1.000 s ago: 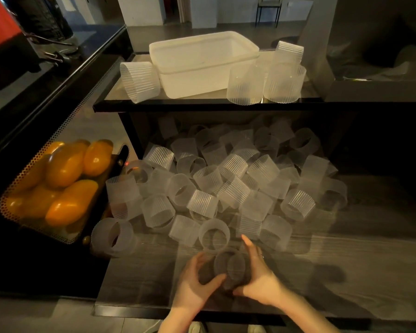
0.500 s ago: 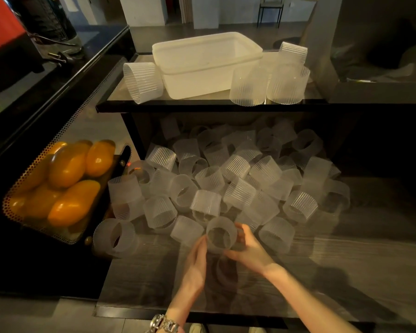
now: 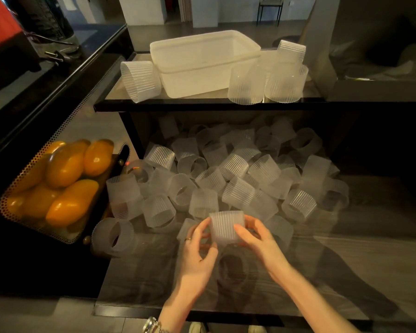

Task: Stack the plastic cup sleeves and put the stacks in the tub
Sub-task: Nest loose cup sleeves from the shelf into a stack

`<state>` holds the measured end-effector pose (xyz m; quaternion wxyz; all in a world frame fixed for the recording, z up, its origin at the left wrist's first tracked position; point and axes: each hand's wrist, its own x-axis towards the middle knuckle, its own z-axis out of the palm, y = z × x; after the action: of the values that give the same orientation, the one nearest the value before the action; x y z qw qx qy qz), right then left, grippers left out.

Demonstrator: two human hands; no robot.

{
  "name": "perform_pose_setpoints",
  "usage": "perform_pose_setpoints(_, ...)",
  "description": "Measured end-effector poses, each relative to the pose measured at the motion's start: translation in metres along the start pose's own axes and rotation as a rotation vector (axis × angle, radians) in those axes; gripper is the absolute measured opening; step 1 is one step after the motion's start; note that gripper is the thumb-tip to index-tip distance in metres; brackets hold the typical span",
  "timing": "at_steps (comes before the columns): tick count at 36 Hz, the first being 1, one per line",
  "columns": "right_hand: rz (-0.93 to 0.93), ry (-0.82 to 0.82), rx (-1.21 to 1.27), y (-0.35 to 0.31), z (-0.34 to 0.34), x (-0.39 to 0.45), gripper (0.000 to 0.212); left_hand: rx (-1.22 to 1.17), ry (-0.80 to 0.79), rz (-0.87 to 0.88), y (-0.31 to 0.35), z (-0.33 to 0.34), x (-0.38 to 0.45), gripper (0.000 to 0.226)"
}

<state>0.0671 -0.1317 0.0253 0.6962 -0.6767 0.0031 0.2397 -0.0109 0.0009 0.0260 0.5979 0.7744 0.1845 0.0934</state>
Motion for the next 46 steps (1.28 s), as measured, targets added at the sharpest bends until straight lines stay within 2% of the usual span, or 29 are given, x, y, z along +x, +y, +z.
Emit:
perform_pose_setpoints(6,-0.035,-0.016,-0.015,-0.006,-0.003,-0.009,0.037,-0.142,-0.020,-0.029,0.009,0.003,-0.007,0.048)
perform_pose_setpoints(9,-0.021,-0.035,0.038,-0.007,-0.003,-0.013,0.023,-0.074,-0.033,-0.029,0.011,0.002,-0.010,0.072)
perform_pose_setpoints(12,-0.024,-0.052,0.078,-0.009,-0.002,-0.019,0.018,-0.056,-0.031,-0.017,0.015,0.000,-0.009,0.072)
perform_pose_setpoints(15,-0.099,-0.092,-0.042,-0.012,-0.006,-0.026,0.039,-0.056,-0.031,-0.014,0.018,-0.003,-0.007,0.065)
perform_pose_setpoints(17,-0.144,-0.128,-0.111,-0.012,-0.008,-0.030,0.035,-0.022,-0.066,-0.041,0.017,-0.006,-0.009,0.068)
perform_pose_setpoints(19,-0.157,-0.143,-0.212,-0.010,-0.011,-0.032,0.023,0.022,-0.118,-0.065,0.016,-0.010,-0.011,0.083)
perform_pose_setpoints(21,-0.171,-0.124,-0.369,-0.006,-0.015,-0.033,0.026,0.098,-0.148,-0.068,0.014,-0.011,-0.014,0.089)
perform_pose_setpoints(25,-0.177,-0.128,-0.594,-0.001,-0.022,-0.042,0.052,0.210,-0.081,-0.042,0.010,-0.010,-0.023,0.063)
perform_pose_setpoints(29,-0.145,-0.110,-0.678,0.005,-0.027,-0.050,0.065,0.126,-0.101,-0.080,0.010,-0.010,-0.032,0.066)
perform_pose_setpoints(32,-0.165,-0.058,-0.536,0.010,-0.025,-0.058,0.074,0.116,-0.109,-0.067,0.005,-0.008,-0.039,0.064)
perform_pose_setpoints(34,-0.192,-0.075,-0.400,0.011,-0.025,-0.062,0.084,0.093,-0.130,-0.084,0.001,-0.004,-0.043,0.075)
perform_pose_setpoints(36,-0.219,-0.118,-0.366,0.011,-0.025,-0.065,0.079,0.106,-0.157,-0.098,-0.005,0.001,-0.047,0.086)
perform_pose_setpoints(39,-0.221,-0.181,-0.352,0.017,-0.025,-0.065,0.063,0.172,-0.149,-0.096,-0.012,0.006,-0.051,0.078)
perform_pose_setpoints(46,-0.123,-0.218,-0.329,0.041,-0.027,-0.062,0.058,0.275,-0.182,-0.208,-0.034,0.011,-0.049,0.094)
